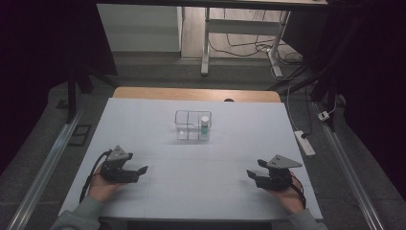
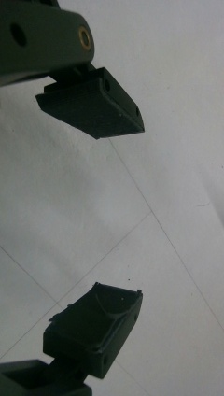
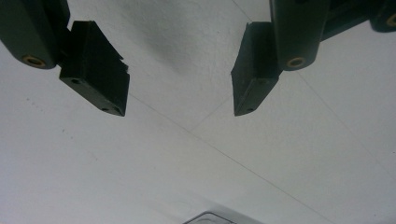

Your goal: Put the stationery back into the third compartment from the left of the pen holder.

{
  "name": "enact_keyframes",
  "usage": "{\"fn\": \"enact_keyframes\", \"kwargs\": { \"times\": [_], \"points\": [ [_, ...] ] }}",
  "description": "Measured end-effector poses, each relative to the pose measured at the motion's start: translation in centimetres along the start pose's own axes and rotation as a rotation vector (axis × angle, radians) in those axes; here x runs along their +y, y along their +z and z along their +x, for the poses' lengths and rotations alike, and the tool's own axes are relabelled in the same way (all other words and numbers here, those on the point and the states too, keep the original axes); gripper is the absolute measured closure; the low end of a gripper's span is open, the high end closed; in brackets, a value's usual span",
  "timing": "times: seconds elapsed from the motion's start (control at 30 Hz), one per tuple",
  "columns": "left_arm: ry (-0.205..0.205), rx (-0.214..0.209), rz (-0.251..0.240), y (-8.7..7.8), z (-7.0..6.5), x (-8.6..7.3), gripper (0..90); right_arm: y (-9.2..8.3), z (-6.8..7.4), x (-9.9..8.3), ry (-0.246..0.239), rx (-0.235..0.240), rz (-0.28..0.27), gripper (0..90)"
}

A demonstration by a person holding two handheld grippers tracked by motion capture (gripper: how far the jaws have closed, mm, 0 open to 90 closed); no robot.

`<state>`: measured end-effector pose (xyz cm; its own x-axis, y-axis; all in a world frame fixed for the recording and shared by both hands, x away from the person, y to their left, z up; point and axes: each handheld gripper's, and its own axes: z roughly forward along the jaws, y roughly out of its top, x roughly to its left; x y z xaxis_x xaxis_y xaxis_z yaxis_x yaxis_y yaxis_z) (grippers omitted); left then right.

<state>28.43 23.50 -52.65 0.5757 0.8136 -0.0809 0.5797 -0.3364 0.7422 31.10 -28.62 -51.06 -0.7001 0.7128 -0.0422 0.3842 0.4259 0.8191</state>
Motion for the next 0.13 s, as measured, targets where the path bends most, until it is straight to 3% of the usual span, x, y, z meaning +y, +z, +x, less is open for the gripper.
{"fn": "enact_keyframes", "kwargs": {
  "times": [0.13],
  "points": [
    [0.003,0.001,0.002,0.01,-0.04,0.00,17.2,-0.06,-0.01,0.02,0.001,0.001,-0.001,35.9]
  ]
}}
